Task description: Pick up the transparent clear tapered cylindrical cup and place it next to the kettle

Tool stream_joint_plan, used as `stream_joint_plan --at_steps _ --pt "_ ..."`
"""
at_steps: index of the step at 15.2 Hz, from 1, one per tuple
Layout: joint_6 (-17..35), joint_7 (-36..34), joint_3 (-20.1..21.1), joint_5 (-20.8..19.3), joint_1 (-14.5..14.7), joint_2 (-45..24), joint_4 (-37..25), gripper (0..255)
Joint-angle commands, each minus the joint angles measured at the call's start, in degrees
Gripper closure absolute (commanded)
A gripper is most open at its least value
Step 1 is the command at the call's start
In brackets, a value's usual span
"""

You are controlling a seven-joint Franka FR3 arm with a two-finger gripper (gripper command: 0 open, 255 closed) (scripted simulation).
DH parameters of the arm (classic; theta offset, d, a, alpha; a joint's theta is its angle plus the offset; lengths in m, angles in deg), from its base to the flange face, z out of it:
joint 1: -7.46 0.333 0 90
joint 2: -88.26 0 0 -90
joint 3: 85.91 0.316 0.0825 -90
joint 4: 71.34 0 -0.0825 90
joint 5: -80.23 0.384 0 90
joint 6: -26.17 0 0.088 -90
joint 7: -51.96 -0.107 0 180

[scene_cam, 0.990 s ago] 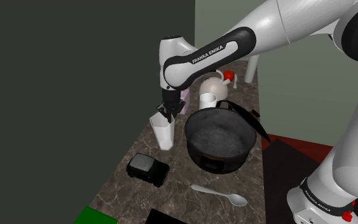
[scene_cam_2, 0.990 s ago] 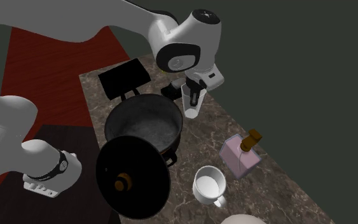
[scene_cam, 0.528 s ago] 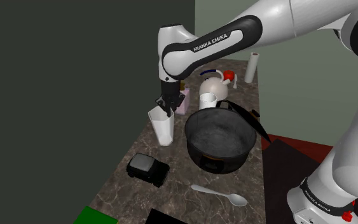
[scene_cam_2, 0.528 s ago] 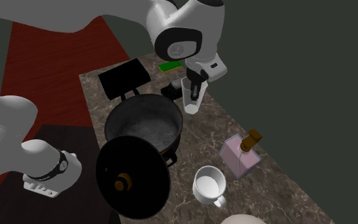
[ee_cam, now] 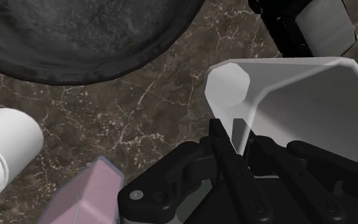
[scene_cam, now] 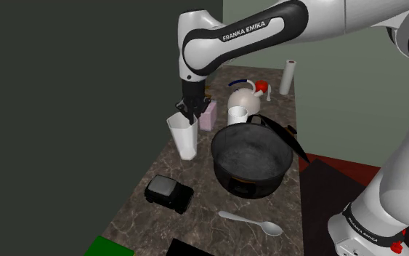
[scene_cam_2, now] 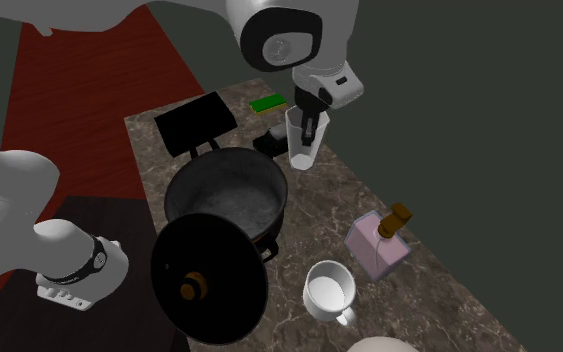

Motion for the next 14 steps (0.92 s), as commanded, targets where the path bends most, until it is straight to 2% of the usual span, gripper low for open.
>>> stream_joint_plan --at_steps 1,14 --pt "-1.4 0.0 0.0 0.2 -0.1 0.6 -0.9 255" --pt "-11.2 -0.7 0.0 0.2 -0.1 1.4 -9.9 255"
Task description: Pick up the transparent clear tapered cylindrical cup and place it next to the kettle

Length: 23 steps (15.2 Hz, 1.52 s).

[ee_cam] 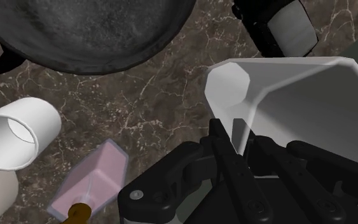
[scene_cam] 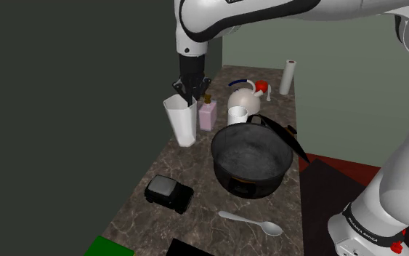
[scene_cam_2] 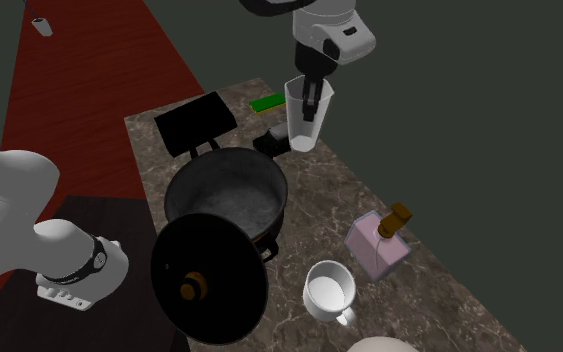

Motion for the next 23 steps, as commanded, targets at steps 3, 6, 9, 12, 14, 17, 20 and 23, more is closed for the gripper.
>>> stream_joint_plan --at_steps 3,6,9,12,14,17,20,23 --pt "-3.0 -0.3 0.0 -0.2 0.1 -0.3 -3.3 255" --pt "-5.4 -0.6 0.1 -0.3 0.1 -0.6 -6.0 255" --pt "-7.8 -0.9 0.1 -0.4 0.2 -1.1 -8.9 255" --pt "-10.3 -1.2 0.2 -0.6 0.3 -1.7 -11.9 255" --pt "-12.0 -1.5 0.2 -0.8 0.4 -2.1 -14.1 255" --pt "-14.7 -1.9 0.3 -1.1 0.7 -3.0 -17.7 255" --pt "-14.9 0.9 -0.8 -0.4 -1.2 -1.3 -16.1 255" --pt "-14.8 5.2 -2.6 0.6 -3.8 1.0 -13.3 255"
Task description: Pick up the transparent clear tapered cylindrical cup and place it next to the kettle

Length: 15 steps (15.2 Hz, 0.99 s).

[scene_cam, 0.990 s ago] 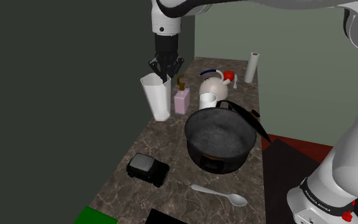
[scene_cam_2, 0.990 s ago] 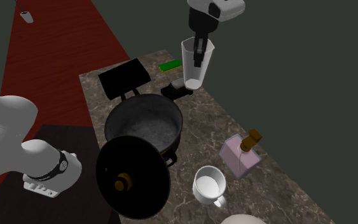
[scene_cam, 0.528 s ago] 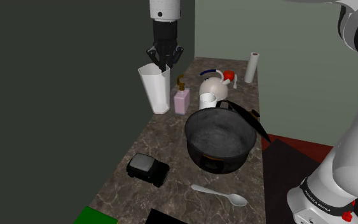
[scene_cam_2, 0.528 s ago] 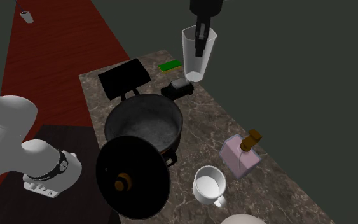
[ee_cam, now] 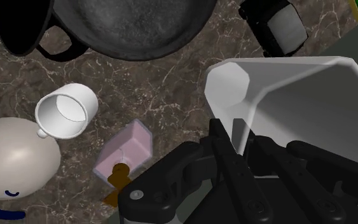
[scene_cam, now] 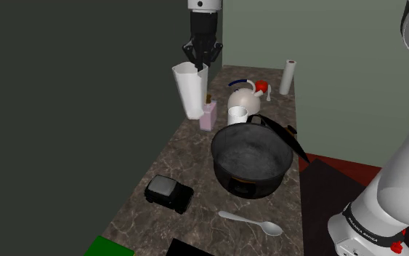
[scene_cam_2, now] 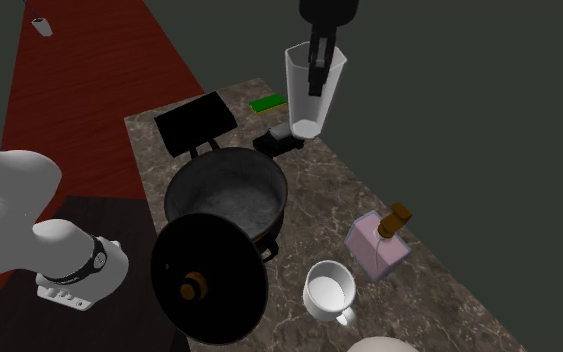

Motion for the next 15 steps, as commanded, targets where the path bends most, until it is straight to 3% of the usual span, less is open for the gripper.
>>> stream_joint_plan --at_steps 1,8,15 --pt "0.1 2.9 -1.2 0.5 -1.6 1.3 1.6 255" --pt "-0.6 12.7 -5.7 1.4 -7.0 3.7 4.3 255" --pt "-2.1 22.0 -10.3 1.4 -11.9 3.1 3.2 255"
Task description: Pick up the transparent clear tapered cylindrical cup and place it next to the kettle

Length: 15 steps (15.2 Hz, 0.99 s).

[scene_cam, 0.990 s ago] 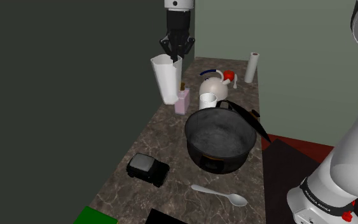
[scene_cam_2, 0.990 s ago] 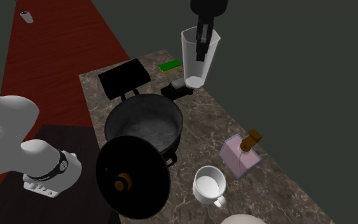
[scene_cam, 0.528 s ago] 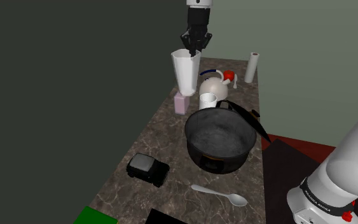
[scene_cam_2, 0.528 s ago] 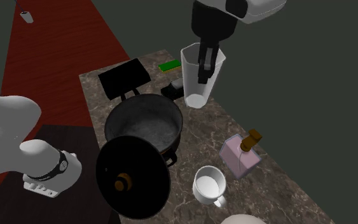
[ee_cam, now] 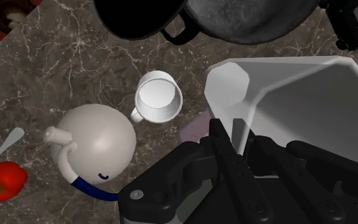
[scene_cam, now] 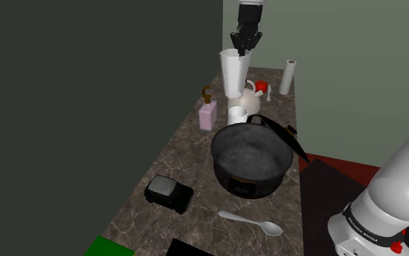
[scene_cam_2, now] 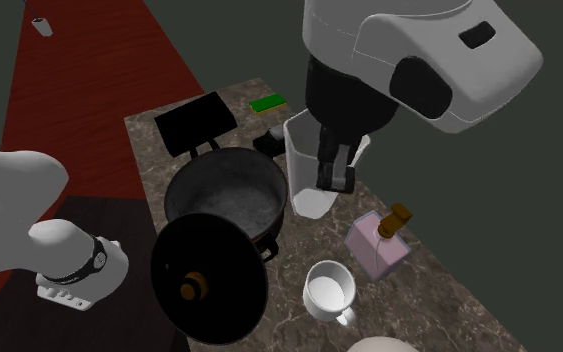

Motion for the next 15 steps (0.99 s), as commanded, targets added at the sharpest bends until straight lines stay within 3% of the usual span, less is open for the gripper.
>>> stream_joint_plan --at_steps 1,8,15 --pt "-0.6 2.6 -1.2 -0.1 -1.4 -0.7 -1.1 255" --pt "-3.1 11.6 -5.4 -0.2 -6.3 -4.9 -6.8 255" --pt "-7.2 19.9 -8.9 0.2 -11.7 -12.7 -17.8 255"
